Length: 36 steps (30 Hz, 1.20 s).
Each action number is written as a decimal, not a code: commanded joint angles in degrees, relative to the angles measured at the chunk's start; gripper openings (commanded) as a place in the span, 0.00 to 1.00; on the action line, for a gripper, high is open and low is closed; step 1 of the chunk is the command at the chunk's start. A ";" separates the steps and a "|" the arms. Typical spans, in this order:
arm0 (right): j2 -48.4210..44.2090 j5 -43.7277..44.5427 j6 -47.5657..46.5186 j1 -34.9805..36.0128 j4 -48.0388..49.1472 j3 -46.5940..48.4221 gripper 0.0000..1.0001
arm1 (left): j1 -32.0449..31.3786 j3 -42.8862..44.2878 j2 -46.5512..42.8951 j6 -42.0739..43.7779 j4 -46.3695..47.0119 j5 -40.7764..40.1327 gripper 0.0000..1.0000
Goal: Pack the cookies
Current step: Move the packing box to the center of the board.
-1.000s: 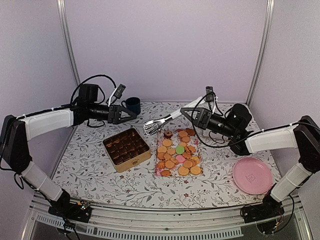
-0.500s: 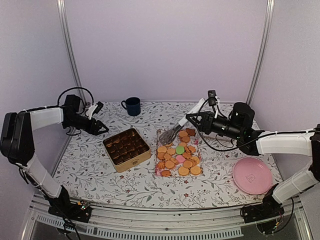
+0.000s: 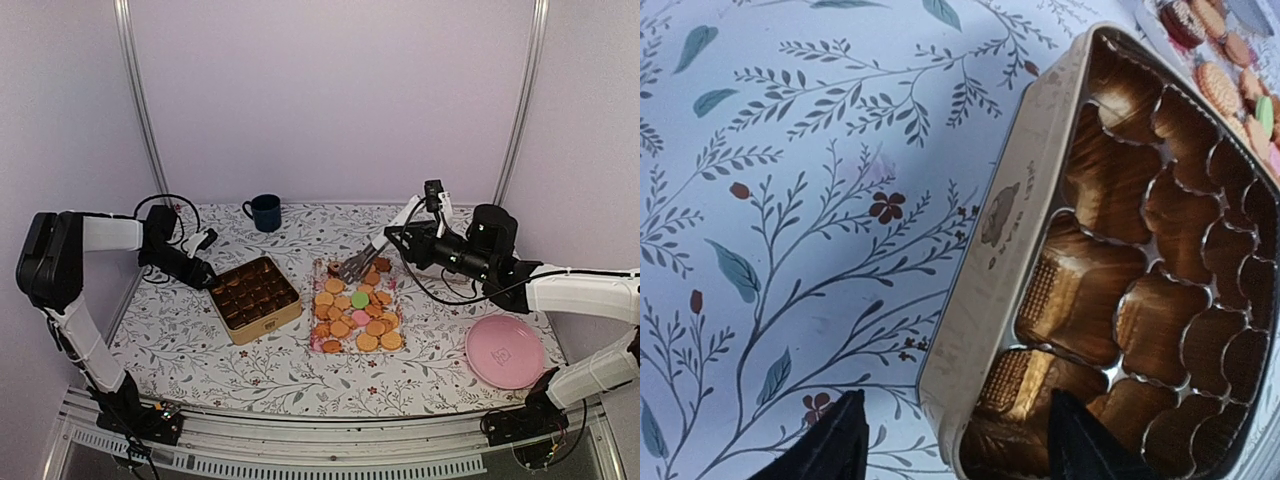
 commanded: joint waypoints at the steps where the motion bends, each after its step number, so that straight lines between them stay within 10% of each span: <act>1: -1.93 1.68 -1.49 0.44 -0.28 -1.03 0.34 | -2.82 -1.03 0.54 1.98 1.56 -3.48 0.56; 14: -5.46 3.92 -4.52 0.54 -5.03 -1.42 0.34 | -7.81 -2.01 -0.11 15.83 7.64 -10.76 0.13; 36: -7.65 11.69 -8.50 0.70 -11.55 -3.39 0.38 | -15.40 2.33 3.52 43.13 4.20 -12.07 0.06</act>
